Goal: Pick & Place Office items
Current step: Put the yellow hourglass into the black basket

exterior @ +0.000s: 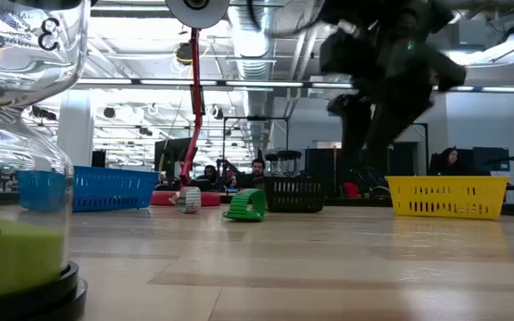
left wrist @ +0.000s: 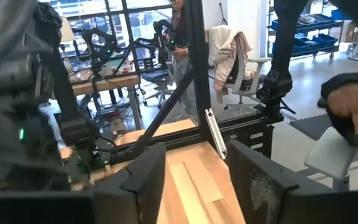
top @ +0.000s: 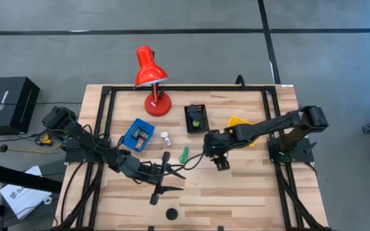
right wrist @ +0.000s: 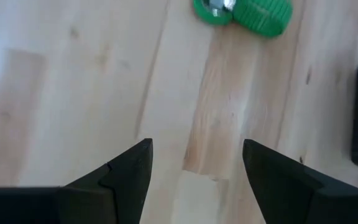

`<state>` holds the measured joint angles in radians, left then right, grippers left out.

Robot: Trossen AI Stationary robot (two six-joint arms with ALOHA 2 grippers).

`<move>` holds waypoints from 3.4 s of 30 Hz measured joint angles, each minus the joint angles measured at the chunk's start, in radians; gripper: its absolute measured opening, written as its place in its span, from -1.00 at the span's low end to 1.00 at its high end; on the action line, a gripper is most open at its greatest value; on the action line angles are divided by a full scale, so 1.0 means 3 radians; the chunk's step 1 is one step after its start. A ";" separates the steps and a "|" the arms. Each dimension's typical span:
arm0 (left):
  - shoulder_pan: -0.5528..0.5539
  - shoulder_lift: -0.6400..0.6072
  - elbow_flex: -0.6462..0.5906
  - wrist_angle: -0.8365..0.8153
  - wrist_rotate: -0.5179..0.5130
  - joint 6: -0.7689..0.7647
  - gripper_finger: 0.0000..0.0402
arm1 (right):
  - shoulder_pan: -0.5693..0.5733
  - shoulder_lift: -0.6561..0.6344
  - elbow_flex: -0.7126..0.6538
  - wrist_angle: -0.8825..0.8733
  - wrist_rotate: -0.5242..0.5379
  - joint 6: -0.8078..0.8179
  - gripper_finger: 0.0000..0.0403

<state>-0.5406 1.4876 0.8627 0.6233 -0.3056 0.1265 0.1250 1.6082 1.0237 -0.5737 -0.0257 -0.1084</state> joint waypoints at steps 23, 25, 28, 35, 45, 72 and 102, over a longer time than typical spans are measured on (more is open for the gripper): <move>0.0062 0.0329 0.1044 -0.1571 0.0026 -0.0368 0.03 | 0.0492 -0.1894 -0.0930 0.0404 0.0038 0.0372 0.19; 0.0062 0.0416 0.1203 -0.1975 0.0024 -0.0501 0.03 | 0.0489 -0.1901 -0.0930 0.0481 0.0042 0.0424 0.19; 0.0058 0.0566 0.1477 -0.2414 0.0028 -0.0634 0.03 | 0.0494 -0.1886 -0.0932 0.0531 0.0039 0.0426 0.19; -0.0039 0.0656 0.1746 -0.2761 0.0004 -0.0841 0.03 | 0.0487 -0.1728 -0.0932 0.0503 0.0038 0.0423 0.19; -0.0078 0.0704 0.1712 -0.3226 0.0027 -0.1531 0.02 | 0.0401 -0.1631 -0.0932 0.0449 0.0038 0.0265 0.19; -0.0441 0.1245 0.1718 -0.3274 0.0320 -0.1961 0.24 | 0.0337 -0.1633 -0.0932 0.0476 0.0037 0.0248 0.19; -0.0532 0.1259 0.1483 -0.3137 0.0468 -0.2268 0.24 | 0.0337 -0.1633 -0.0932 0.0481 0.0037 0.0240 0.19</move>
<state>-0.7002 1.8652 1.3075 -0.3179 -0.1653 -0.5538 0.2260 1.1183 0.7441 -0.4294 -0.0147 -0.0364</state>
